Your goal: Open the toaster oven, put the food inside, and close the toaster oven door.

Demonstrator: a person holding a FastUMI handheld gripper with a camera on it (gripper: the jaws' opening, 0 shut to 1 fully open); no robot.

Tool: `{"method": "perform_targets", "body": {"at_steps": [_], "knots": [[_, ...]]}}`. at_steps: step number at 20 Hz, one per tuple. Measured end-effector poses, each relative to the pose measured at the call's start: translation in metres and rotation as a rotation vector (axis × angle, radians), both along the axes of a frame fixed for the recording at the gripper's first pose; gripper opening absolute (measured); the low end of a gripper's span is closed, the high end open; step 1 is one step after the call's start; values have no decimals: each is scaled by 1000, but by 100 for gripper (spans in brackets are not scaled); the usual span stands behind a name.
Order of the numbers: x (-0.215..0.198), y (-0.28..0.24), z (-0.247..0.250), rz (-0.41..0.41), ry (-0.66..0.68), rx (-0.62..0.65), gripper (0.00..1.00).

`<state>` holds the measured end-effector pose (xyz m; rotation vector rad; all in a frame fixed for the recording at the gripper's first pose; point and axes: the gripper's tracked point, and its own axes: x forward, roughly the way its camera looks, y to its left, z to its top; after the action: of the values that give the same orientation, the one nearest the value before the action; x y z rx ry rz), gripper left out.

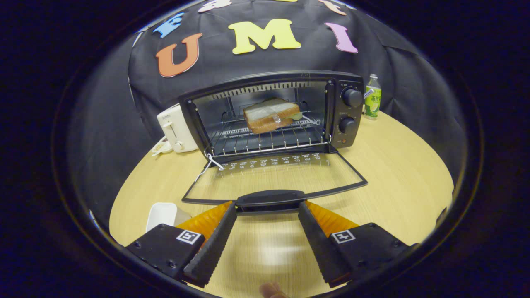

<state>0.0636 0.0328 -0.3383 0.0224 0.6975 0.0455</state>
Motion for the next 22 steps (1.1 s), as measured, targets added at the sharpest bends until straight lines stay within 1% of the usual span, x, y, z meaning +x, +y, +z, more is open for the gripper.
{"method": "perform_targets", "body": {"at_steps": [5, 8, 12, 13, 22], "knots": [[-1, 3, 23, -3, -88, 3, 99], [0, -3, 36, 0, -144, -38, 99], [3, -4, 33, -30, -139, -60, 99], [9, -1, 33, -24, -157, -53, 99], [22, 4, 61, 10, -343, -68, 99]]}}
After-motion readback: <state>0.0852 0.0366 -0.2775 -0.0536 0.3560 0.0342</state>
